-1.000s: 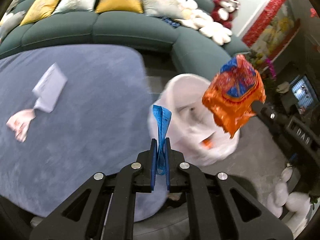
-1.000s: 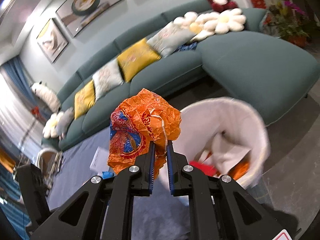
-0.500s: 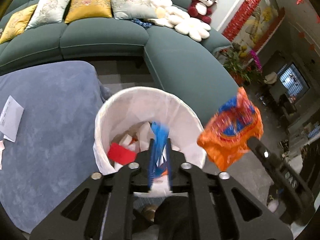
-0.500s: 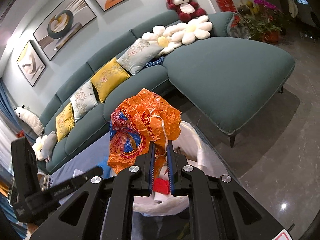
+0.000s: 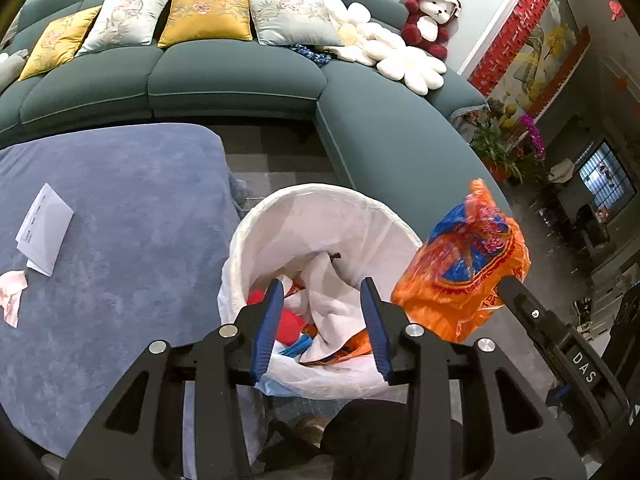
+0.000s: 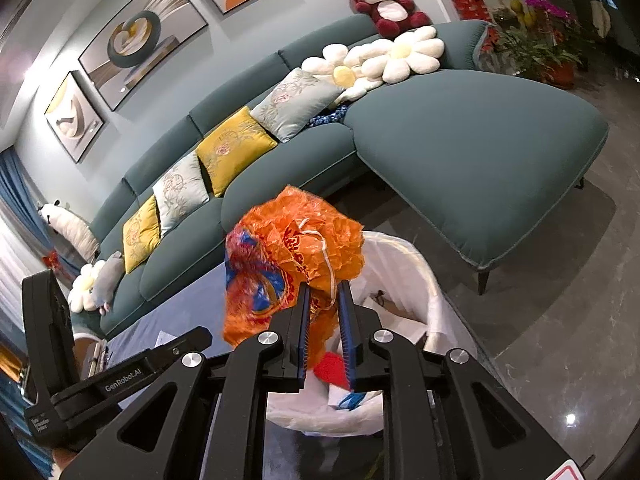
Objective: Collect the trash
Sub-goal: 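Open both tools to drop the orange bag and blue strap into the bin, then move both open tools back to the pink cloth and white papers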
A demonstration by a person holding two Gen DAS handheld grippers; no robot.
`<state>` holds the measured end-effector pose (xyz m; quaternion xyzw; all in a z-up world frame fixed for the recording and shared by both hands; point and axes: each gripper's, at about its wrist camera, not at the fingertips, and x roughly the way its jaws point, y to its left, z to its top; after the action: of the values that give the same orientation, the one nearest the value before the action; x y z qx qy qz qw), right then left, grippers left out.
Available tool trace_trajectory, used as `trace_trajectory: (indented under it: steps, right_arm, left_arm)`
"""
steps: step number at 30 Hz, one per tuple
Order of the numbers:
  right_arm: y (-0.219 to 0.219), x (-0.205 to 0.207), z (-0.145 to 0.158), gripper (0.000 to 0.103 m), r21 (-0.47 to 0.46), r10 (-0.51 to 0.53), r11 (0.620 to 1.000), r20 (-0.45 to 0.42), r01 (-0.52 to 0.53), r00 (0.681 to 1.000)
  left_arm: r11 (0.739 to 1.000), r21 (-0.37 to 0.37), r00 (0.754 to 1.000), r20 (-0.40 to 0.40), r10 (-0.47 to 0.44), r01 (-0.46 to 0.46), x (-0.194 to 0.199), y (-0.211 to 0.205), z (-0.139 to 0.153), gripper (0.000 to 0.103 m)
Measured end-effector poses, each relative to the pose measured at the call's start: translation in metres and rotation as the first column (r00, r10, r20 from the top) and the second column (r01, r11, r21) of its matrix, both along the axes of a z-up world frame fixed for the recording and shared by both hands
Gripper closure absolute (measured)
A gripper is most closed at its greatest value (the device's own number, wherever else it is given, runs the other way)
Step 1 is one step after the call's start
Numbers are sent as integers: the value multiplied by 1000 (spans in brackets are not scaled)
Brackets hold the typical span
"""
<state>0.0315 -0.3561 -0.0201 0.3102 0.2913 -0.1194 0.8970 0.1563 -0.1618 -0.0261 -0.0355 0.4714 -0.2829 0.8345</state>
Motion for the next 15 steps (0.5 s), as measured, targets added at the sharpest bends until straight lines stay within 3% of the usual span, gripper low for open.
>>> trace_trajectory:
  steps: [4, 9, 13, 15]
  right_arm:
    - [5, 4, 3, 75, -14, 9, 1000, -1, -9, 1000]
    - [10, 3, 10, 71, -28, 9, 1000, 7, -9, 1000]
    - [16, 4, 16, 71, -42, 27, 999, 10, -27, 1000]
    - [22, 6, 19, 71, -54, 38, 998, 7, -37, 999]
  left_arm:
    - [1000, 8, 1000, 7, 15, -15, -1, 4, 1, 59]
    - [1000, 8, 1000, 13, 26, -26, -4, 13, 2, 58]
    - [999, 7, 999, 21, 50, -50, -7, 25, 2, 48]
    - [998, 4, 998, 25, 62, -62, -8, 33, 4, 48]
